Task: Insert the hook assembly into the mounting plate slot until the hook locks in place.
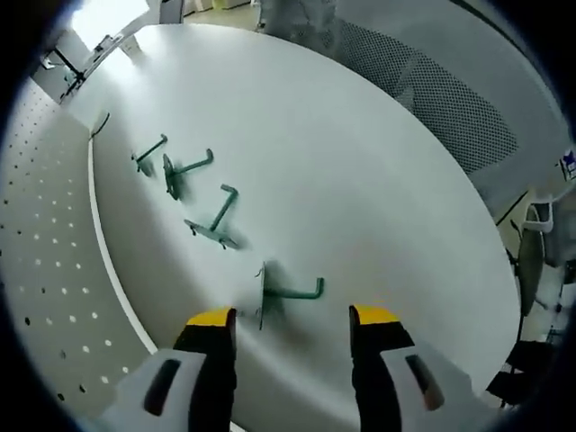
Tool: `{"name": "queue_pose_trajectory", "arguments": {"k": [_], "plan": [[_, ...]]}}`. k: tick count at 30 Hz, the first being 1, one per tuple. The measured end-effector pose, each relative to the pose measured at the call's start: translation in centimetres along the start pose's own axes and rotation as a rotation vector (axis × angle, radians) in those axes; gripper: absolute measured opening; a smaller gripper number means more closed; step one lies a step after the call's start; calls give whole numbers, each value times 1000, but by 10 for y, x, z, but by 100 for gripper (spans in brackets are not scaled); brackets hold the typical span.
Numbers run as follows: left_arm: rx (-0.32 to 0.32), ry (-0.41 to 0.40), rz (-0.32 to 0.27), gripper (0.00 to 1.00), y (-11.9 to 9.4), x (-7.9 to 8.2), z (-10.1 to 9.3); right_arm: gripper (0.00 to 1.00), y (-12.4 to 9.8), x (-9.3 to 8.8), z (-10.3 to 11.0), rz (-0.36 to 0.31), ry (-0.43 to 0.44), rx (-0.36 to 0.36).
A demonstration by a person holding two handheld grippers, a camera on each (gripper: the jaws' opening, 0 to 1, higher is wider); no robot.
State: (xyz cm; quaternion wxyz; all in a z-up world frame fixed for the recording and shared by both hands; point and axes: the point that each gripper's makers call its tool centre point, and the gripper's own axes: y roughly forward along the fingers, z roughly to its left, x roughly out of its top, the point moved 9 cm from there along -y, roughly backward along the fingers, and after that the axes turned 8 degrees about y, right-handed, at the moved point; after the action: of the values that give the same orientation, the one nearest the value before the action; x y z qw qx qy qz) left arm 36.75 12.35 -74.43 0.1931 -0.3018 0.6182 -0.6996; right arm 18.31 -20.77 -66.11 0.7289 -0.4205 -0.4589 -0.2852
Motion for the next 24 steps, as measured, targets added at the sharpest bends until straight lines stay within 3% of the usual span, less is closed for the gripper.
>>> {"name": "queue_pose_trajectory", "arguments": {"k": [3,10,15,24], "plan": [[-33,-23,-1,45,1,0,-1,61,0,-1,0,2,2,0],[-18,-24,-12,40,0,-3,4,61,0,-1,1,6,-3,1],[-3,-80,-23,32,-1,-6,7,60,-1,-1,-1,7,-4,-5],[20,-64,-14,32,-2,-5,12,60,-3,0,-1,5,-2,-7]]}}
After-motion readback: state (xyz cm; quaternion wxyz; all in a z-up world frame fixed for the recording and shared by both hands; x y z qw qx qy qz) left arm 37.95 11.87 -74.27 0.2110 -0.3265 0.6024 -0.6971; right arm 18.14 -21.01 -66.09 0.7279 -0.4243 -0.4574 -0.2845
